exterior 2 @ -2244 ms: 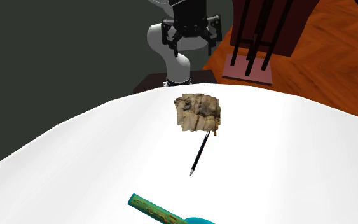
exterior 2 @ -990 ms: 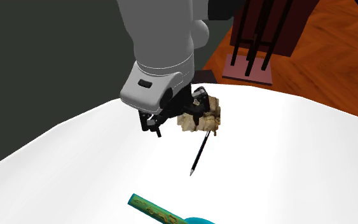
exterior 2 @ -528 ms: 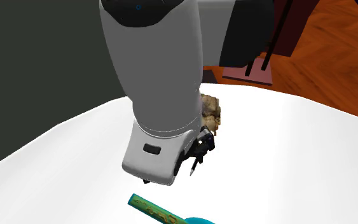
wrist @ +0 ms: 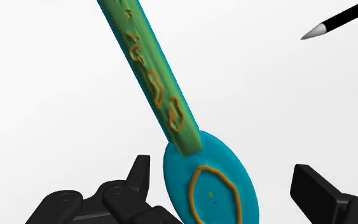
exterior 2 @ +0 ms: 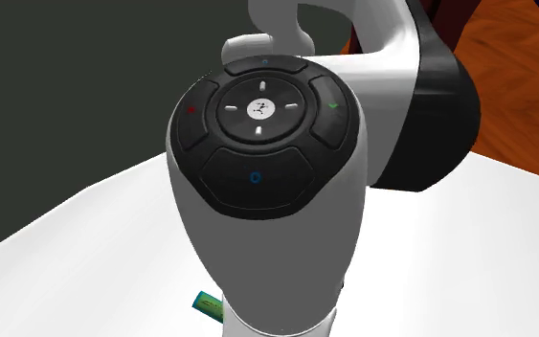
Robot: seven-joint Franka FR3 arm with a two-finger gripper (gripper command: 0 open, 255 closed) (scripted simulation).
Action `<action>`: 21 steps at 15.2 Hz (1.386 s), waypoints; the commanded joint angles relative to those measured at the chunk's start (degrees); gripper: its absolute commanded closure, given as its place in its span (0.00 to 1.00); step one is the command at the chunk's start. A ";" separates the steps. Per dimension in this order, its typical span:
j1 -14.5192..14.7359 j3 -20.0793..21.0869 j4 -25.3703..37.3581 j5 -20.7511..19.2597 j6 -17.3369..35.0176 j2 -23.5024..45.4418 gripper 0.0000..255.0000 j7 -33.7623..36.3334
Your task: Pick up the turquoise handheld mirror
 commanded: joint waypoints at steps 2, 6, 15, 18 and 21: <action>-0.11 0.25 -0.31 0.40 1.91 1.47 0.00 -0.84; -0.15 0.40 -1.90 0.78 4.52 2.54 0.00 -1.26; -0.15 0.43 -2.20 0.84 4.95 2.67 1.00 -1.31; -0.16 0.43 -2.10 0.84 4.89 2.71 1.00 -1.32; -0.13 0.31 -0.96 0.54 2.95 1.87 1.00 -1.00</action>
